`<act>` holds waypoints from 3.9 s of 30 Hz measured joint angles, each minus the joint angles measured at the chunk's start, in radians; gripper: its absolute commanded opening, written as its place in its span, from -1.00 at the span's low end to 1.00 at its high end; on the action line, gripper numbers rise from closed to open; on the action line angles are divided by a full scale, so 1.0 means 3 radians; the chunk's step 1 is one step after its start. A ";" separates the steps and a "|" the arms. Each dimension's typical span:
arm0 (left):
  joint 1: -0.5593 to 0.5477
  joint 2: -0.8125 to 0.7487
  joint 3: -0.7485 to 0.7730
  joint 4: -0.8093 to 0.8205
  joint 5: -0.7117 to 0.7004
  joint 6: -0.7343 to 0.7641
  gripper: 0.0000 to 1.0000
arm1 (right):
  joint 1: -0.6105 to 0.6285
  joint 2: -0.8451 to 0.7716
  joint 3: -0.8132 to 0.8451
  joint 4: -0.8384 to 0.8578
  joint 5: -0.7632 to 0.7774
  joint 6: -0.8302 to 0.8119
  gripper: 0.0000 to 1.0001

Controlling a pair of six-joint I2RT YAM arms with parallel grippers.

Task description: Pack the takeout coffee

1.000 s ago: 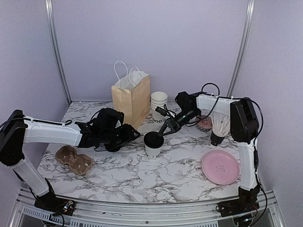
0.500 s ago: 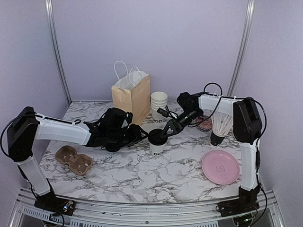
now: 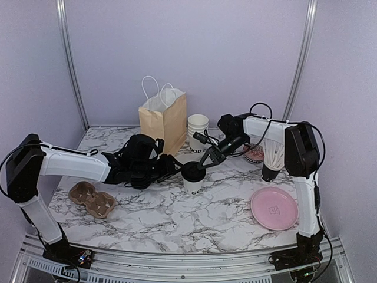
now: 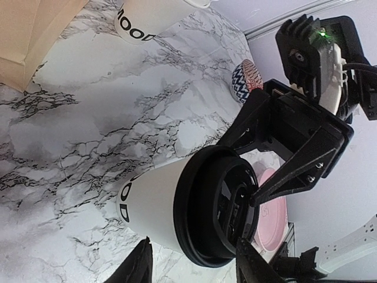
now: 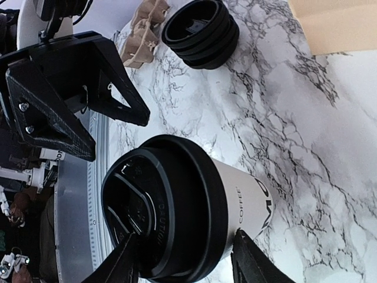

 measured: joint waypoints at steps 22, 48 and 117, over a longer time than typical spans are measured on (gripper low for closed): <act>-0.0004 -0.0237 -0.0205 -0.0003 -0.0247 0.0126 0.20 | -0.0015 0.0310 0.0501 -0.0599 -0.0188 -0.0468 0.64; -0.0018 0.0483 0.0519 0.0056 0.0113 0.0441 -0.10 | -0.0008 -0.0421 -0.0502 0.0376 0.0479 0.0342 0.08; -0.0080 0.0004 -0.0032 -0.0048 -0.0029 -0.0009 -0.54 | 0.0256 -0.0523 -0.0754 0.0329 0.0299 0.0425 0.14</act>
